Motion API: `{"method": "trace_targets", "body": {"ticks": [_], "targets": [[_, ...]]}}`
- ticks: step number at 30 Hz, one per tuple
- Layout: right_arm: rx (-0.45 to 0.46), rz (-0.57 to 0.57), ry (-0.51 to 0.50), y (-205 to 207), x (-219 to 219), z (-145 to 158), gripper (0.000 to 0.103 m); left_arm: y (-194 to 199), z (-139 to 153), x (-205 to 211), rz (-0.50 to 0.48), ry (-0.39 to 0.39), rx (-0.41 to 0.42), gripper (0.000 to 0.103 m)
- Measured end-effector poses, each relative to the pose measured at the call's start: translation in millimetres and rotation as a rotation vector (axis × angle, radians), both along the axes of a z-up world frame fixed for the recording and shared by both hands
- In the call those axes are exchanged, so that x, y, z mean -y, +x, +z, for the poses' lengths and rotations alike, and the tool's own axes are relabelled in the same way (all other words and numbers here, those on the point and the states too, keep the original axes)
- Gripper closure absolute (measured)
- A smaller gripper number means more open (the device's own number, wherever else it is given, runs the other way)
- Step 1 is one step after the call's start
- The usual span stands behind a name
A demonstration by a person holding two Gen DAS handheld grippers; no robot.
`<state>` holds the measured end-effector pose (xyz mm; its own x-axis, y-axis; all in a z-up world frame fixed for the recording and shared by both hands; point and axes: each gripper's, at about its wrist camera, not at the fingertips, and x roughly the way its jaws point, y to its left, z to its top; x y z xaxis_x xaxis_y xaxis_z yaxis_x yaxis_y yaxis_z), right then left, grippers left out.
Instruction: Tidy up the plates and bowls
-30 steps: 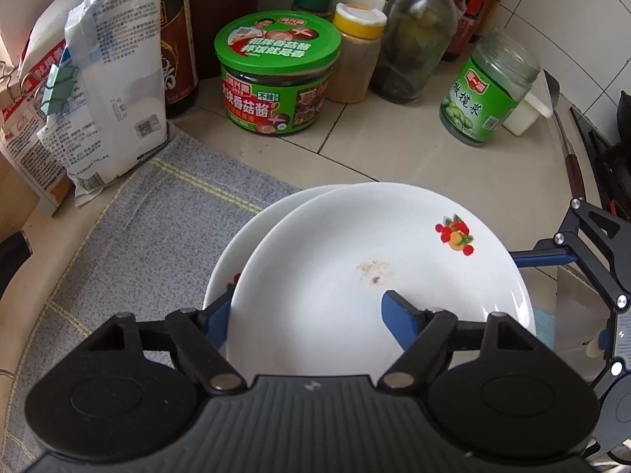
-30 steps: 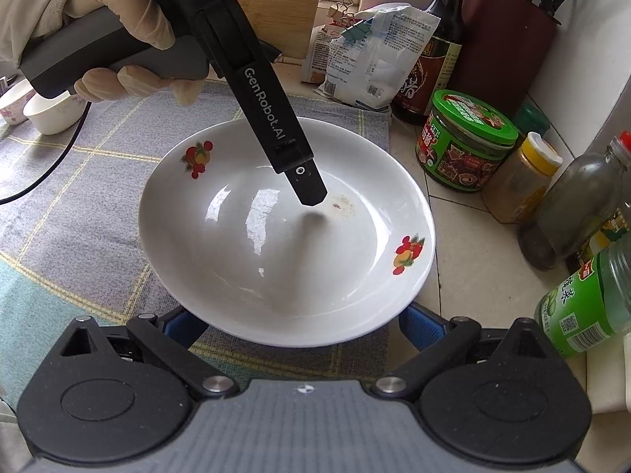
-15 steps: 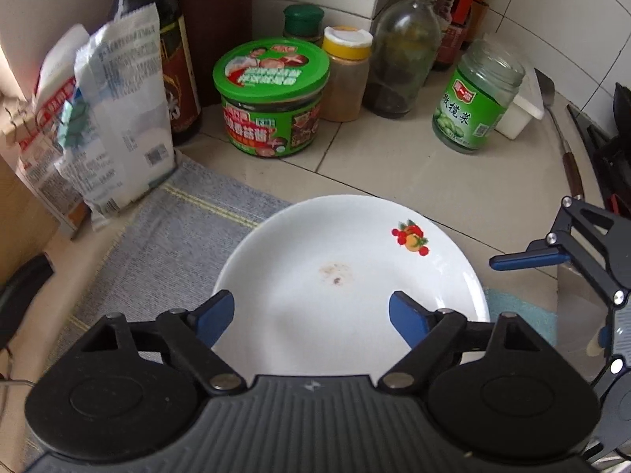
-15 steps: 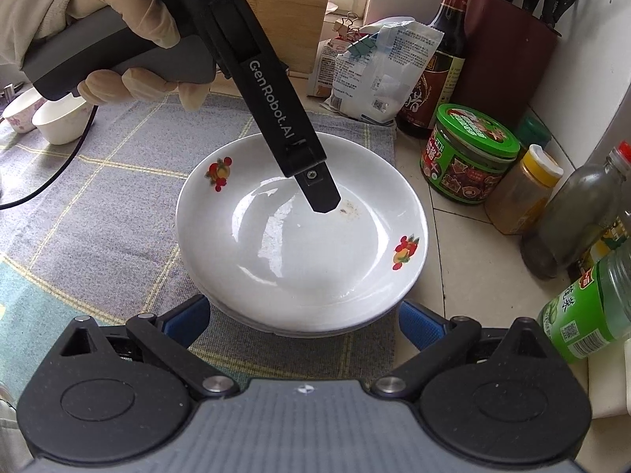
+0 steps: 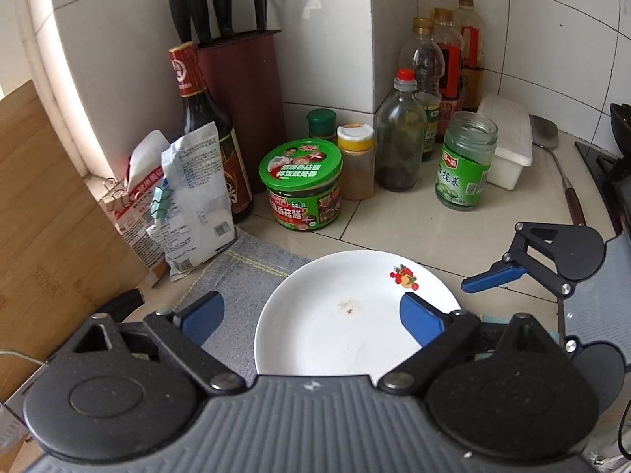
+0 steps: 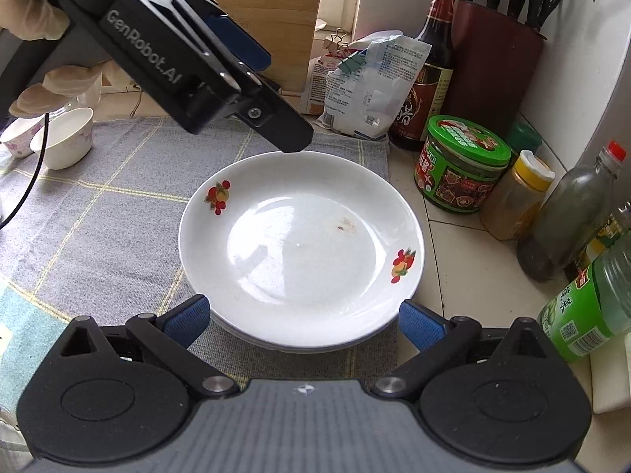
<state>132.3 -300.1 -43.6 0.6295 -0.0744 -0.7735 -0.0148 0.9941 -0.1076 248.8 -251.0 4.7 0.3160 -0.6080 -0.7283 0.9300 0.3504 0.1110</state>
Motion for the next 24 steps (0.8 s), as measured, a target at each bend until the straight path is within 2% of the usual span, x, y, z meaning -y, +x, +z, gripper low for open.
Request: {"method": "trace_targets", "body": {"ticks": [3, 6, 13, 20, 24], "targets": [[0.008, 0.012, 0.006, 1, -3, 1, 0.000, -10, 9, -15, 0.041, -0.030, 0.017, 0.007], [0.011, 0.043, 0.010, 2, -6, 3, 0.000, -17, 14, -30, 0.095, -0.064, -0.006, 0.007], [0.048, 0.140, 0.028, 3, -16, 10, 0.000, -41, 17, -70, 0.296, -0.124, 0.034, 0.007], [0.061, 0.218, 0.076, 12, -30, 6, 0.000, -64, 12, -115, 0.527, -0.124, 0.101, 0.004], [0.046, 0.255, 0.099, 21, -46, -1, 0.000, -77, 4, -147, 0.633, -0.114, 0.106, 0.003]]}}
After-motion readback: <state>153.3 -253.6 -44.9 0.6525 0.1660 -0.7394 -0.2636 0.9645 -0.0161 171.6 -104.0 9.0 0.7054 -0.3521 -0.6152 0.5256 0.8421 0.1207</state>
